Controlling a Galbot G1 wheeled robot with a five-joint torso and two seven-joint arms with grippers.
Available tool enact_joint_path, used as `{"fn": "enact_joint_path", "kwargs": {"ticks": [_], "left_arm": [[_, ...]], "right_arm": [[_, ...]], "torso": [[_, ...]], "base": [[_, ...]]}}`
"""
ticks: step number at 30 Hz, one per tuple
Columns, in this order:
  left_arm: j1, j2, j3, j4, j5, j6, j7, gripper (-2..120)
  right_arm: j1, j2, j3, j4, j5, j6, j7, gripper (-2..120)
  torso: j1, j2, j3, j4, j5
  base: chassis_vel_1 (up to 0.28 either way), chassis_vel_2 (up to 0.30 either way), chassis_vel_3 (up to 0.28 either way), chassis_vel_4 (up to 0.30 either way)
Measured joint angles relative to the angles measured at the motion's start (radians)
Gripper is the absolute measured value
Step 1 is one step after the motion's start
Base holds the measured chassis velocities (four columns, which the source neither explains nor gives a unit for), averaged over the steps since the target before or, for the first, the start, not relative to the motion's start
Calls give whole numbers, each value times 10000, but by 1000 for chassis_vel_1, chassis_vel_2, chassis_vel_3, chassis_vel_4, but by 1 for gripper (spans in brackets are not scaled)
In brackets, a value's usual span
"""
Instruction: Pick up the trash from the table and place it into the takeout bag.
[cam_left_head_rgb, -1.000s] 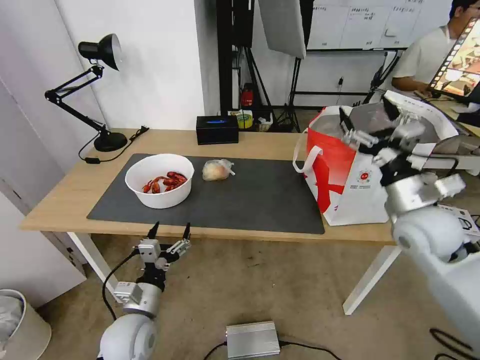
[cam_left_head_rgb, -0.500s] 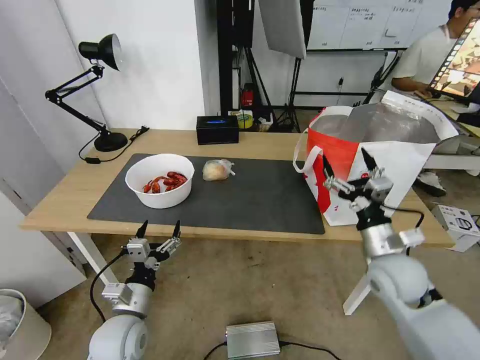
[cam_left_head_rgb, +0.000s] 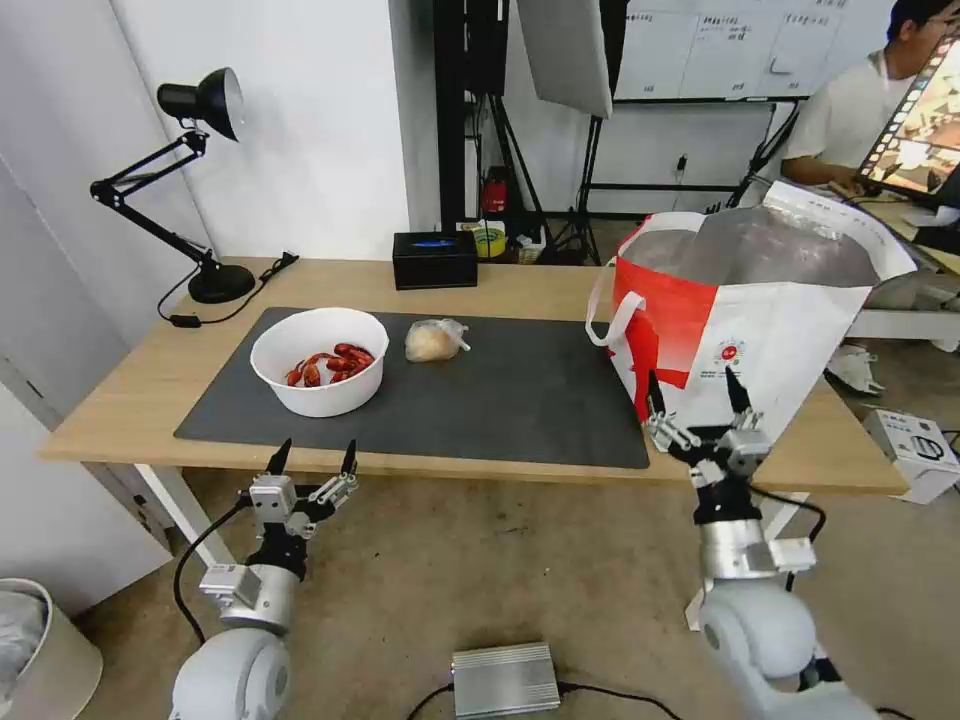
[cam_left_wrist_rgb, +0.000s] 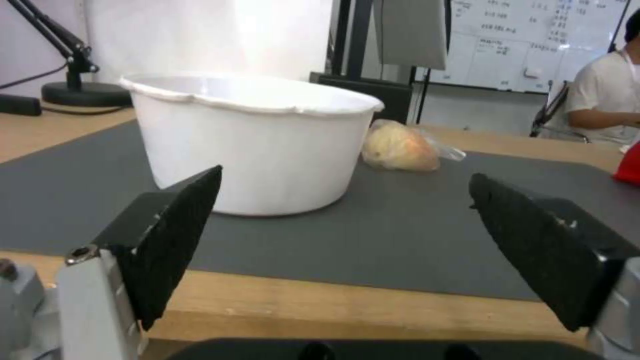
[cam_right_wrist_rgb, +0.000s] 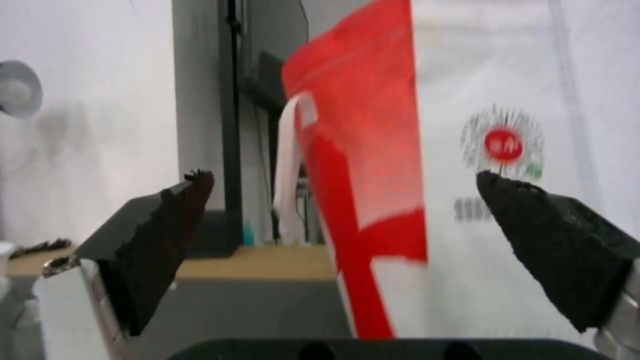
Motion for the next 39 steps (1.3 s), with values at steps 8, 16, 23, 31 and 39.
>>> {"fn": "enact_joint_path", "kwargs": {"ticks": [8, 16, 23, 31, 39], "left_arm": [[-19, 15, 7, -126, 63, 104, 3, 100], [-20, -72, 91, -154, 128, 129, 14, 100], [16, -135, 103, -165, 160, 65, 49, 100], [50, -185, 107, -164, 189, 20, 81, 100], [72, -272, 81, -189, 213, -4, 142, 100]], "right_arm": [[-535, 242, -183, 163, -315, -487, 257, 100], [-1143, 419, -476, 484, -466, -1171, 393, 100], [-1502, 518, -658, 881, -497, -1732, 473, 100], [-1558, 483, -665, 991, -585, -1832, 465, 100], [-1610, 466, -687, 1008, -594, -1790, 466, 100]], "torso": [[0, -1, 0, -1, 1], [0, -1, 0, -1, 1], [0, -1, 0, -1, 2], [1, -1, 0, -1, 2], [0, -2, 0, -1, 2]], "base": [[0, 0, 0, 0], [0, 0, 0, 0], [0, 0, 0, 0], [0, 0, 0, 0], [0, 0, 0, 0]]}}
